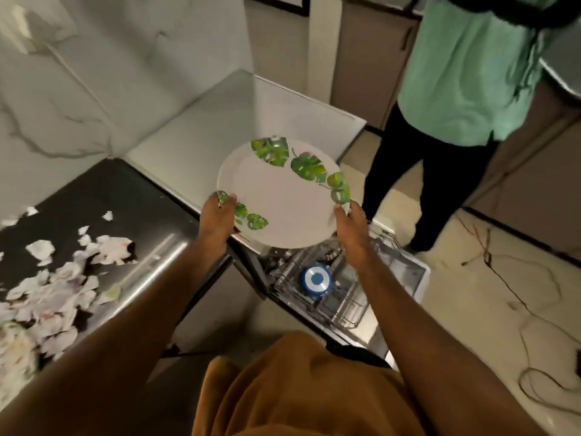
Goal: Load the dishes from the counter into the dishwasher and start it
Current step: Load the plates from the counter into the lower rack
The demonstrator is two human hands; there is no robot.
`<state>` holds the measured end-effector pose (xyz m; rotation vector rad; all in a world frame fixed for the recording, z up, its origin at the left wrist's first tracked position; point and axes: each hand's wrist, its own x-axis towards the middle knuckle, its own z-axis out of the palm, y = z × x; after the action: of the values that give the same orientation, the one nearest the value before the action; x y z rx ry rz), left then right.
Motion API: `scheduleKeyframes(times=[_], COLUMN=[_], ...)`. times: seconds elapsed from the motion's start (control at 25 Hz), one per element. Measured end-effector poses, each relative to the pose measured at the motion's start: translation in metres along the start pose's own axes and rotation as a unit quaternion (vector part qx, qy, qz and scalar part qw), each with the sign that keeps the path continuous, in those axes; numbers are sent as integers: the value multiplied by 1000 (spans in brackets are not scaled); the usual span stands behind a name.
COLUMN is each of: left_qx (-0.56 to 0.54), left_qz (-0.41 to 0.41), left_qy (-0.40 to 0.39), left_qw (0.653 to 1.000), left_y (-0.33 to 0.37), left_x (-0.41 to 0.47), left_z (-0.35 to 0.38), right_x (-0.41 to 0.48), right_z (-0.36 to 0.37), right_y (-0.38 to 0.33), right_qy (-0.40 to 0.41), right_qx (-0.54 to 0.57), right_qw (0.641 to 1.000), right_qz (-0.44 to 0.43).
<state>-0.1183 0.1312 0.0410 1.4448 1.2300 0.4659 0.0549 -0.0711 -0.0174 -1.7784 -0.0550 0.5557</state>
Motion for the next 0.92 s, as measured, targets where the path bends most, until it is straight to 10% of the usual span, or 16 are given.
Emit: scheduleKeyframes(times=[0.36,0.92], left_qx=[106,501], left_qz=[65,222], left_qy=[-180,-251], left_qw=[976,798], left_y=[8,-115], left_x=[6,92], left_z=[120,328], right_x=[52,189], right_z=[-114,-176], right_y=[71,234], right_qy=[79,103], right_qx=[28,-250], right_qw=[992,960], right_qz=[93,66])
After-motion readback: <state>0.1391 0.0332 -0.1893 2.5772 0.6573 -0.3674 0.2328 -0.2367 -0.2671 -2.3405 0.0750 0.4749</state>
